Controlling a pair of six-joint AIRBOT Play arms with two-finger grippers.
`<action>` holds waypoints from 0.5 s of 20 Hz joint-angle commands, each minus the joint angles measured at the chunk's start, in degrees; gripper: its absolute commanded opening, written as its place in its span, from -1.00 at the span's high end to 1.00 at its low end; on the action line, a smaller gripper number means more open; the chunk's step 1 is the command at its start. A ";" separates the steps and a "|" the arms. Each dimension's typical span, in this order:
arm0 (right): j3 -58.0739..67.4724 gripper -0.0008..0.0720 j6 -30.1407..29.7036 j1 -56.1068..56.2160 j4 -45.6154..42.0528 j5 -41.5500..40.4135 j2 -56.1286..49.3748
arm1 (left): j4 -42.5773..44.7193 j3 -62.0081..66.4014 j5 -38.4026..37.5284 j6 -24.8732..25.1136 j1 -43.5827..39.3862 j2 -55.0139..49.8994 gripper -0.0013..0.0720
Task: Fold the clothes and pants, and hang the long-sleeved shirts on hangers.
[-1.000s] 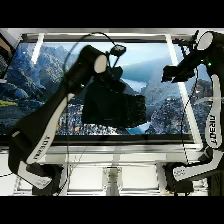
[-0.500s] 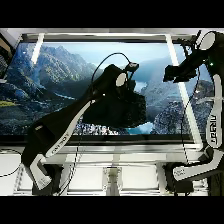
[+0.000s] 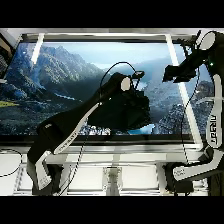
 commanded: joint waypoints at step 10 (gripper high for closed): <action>-5.25 0.93 -7.56 1.18 20.09 -1.36 -0.02 | 23.06 0.02 -14.38 3.15 14.16 10.29 -0.73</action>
